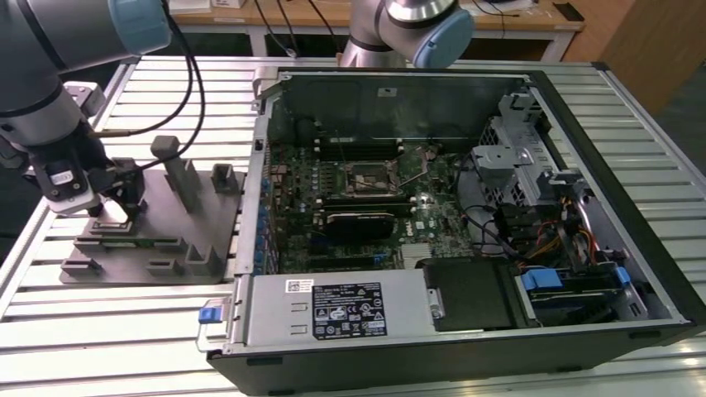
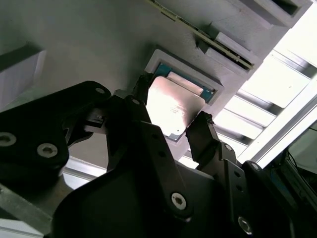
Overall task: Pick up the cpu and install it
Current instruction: 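Pick up the cpu and move it towards the insertion slot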
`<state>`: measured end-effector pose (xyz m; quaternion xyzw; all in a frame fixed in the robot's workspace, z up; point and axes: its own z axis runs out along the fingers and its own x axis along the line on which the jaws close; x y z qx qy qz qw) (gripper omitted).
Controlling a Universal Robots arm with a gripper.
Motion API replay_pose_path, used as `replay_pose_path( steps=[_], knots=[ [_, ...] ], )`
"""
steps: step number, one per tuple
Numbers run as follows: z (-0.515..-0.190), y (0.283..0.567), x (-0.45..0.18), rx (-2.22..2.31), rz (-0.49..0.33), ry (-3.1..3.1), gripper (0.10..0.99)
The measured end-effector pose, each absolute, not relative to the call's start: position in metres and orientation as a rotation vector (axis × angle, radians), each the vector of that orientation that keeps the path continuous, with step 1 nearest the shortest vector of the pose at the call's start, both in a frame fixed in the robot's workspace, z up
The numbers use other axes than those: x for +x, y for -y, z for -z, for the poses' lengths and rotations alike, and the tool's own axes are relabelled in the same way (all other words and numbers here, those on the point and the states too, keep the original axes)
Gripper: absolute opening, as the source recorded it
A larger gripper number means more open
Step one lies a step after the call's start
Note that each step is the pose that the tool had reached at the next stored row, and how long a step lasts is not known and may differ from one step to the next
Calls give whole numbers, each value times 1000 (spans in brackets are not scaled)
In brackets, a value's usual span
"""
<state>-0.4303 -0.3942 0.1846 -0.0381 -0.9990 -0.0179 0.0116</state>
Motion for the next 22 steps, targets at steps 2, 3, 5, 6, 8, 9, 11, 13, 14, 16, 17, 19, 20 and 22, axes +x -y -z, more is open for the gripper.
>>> replay_pose_path(
  steps=[2,3,5,6,8,9,11,13,14,16,17,19,20,22],
  knots=[
    [-184,394,-430,-119,56,3115,588],
    [-184,394,-430,-119,56,3116,588],
    [-183,394,-430,-119,56,3115,588],
    [-183,394,-430,-119,56,3116,588],
    [-183,394,-430,-119,56,3116,588],
    [-183,394,-430,-119,56,3116,588],
    [-183,394,-430,-119,56,3116,588],
    [-183,394,-430,-119,56,3116,573],
    [-183,394,-430,-119,56,3116,573],
    [-183,394,-430,-119,56,3116,541],
    [-182,394,-430,-119,56,3116,541],
    [-182,394,-430,-119,56,3116,541],
    [-182,394,-430,-119,56,3116,541],
    [-183,394,-430,-119,56,3116,541]
  ],
)
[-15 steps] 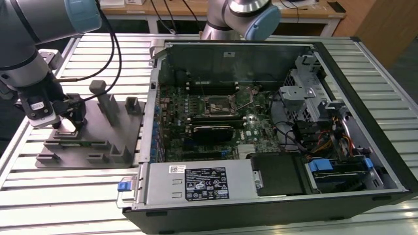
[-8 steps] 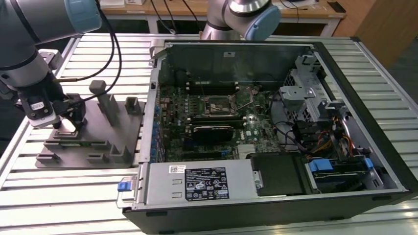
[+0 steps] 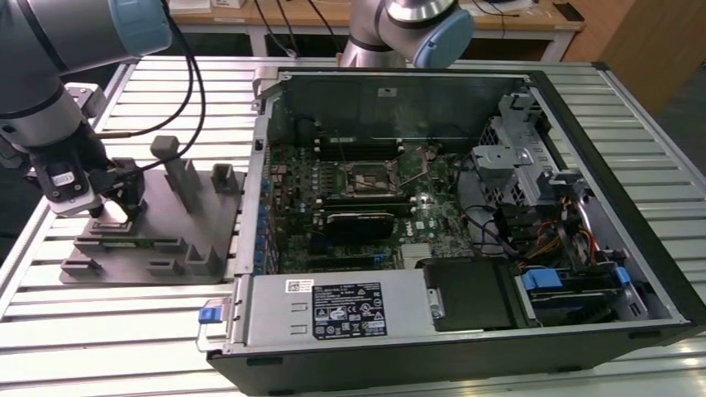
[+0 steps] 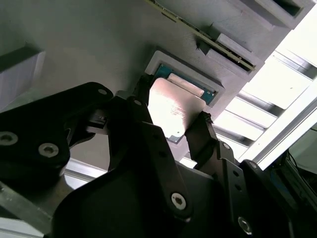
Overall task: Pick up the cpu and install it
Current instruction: 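Pick up the cpu and move it towards the insertion slot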
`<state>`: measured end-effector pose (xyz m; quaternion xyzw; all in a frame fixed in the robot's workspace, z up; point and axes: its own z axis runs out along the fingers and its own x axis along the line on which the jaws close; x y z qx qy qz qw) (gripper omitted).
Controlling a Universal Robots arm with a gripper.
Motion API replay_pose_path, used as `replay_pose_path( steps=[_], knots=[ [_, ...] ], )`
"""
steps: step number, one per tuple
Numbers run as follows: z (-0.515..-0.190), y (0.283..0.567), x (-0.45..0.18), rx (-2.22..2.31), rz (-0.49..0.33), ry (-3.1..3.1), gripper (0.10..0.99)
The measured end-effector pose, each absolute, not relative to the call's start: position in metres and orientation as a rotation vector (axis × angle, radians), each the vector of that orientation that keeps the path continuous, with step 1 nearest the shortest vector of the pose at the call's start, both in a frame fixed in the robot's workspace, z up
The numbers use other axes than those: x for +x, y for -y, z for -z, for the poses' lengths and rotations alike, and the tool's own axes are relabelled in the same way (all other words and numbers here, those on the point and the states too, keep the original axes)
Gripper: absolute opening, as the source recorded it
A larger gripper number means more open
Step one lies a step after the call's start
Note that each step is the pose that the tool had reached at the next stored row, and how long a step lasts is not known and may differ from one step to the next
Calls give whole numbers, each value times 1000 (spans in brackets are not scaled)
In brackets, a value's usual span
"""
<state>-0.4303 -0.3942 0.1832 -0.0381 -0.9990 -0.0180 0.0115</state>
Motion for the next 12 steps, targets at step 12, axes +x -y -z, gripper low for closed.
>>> replay_pose_path(
  steps=[12],
  knots=[
    [-200,394,-430,-119,56,3116,541]
  ],
)
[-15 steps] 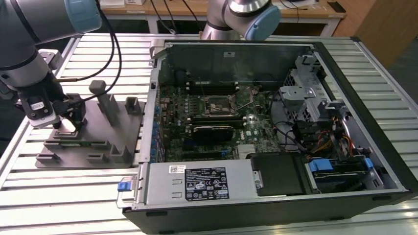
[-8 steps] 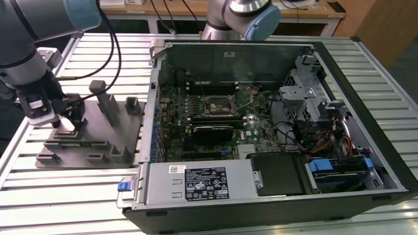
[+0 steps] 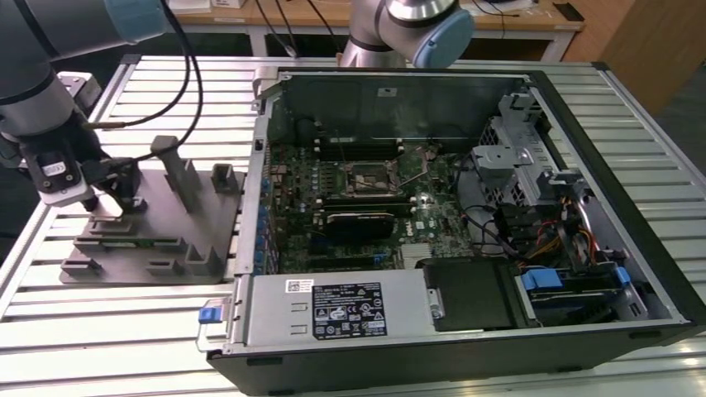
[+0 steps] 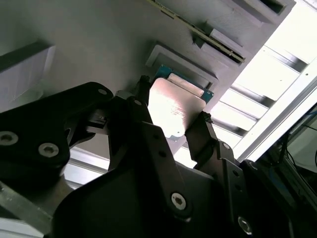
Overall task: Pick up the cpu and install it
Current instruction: 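Pick up the cpu and move it towards the insertion slot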
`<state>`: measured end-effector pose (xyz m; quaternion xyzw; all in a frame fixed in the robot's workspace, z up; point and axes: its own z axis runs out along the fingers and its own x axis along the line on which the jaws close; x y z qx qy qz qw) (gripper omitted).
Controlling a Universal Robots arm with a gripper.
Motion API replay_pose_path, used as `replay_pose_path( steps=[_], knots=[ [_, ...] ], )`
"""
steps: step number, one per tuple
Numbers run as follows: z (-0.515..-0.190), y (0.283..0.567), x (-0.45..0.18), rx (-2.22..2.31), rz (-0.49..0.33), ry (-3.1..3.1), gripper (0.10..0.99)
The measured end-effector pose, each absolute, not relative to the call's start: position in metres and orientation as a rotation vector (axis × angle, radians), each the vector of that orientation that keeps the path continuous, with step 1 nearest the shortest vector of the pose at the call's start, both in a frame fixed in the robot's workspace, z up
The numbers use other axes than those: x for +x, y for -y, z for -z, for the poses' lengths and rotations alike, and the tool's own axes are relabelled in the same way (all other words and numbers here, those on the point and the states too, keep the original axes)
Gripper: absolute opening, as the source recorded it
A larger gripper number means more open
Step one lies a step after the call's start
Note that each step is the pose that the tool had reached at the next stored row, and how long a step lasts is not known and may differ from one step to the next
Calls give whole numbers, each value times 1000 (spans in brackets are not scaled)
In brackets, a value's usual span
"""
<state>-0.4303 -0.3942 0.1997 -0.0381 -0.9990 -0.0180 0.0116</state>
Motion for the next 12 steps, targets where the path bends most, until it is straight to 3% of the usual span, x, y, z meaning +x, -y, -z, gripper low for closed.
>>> replay_pose_path(
  steps=[12],
  knots=[
    [-214,394,-430,-119,56,3116,541]
  ],
)
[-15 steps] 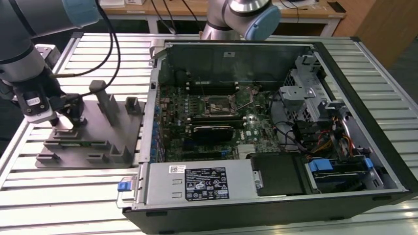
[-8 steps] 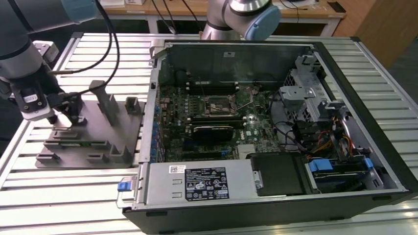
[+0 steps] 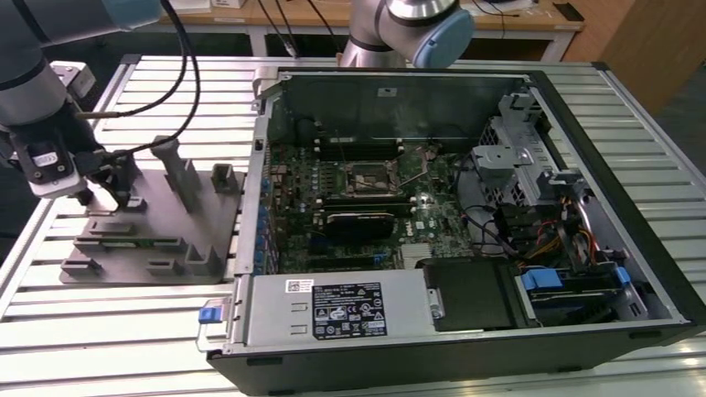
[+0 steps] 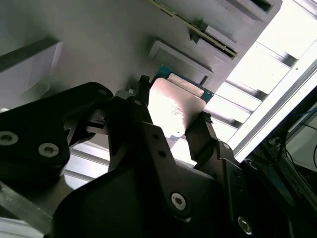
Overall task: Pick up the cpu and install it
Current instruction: 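Pick up the cpu and move it towards the insertion slot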
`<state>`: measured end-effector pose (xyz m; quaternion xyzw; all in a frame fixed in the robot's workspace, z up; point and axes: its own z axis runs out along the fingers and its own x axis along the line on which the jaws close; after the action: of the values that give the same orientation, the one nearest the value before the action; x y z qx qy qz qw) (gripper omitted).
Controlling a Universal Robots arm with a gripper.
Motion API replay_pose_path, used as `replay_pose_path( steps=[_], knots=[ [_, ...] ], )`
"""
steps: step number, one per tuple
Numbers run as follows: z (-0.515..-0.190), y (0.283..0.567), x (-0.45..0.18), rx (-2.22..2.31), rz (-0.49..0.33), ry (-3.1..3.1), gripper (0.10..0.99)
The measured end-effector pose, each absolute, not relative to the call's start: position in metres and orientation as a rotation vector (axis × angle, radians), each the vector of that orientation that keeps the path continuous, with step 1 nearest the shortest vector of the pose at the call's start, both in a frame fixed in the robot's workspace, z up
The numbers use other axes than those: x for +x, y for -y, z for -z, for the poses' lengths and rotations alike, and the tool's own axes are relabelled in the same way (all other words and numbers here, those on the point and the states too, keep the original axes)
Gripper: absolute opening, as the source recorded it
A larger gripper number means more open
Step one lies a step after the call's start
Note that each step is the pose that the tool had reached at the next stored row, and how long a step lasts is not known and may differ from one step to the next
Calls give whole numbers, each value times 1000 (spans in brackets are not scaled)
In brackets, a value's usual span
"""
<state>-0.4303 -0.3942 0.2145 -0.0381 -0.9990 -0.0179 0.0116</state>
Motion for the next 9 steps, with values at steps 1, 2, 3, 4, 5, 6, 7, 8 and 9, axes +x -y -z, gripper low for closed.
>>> replay_pose_path(
  steps=[1,2,3,4,5,6,7,8,9],
  knots=[
    [-216,394,-430,-119,56,3116,541],
    [-217,394,-430,-119,56,3116,541],
    [-218,394,-430,-119,56,3116,541],
    [-220,394,-430,-119,56,3116,541],
    [-221,394,-430,-119,56,3116,541],
    [-222,394,-430,-119,56,3116,541],
    [-224,394,-430,-119,56,3116,541],
    [-225,394,-430,-119,56,3116,541],
    [-226,394,-430,-119,56,3116,541]
  ],
)
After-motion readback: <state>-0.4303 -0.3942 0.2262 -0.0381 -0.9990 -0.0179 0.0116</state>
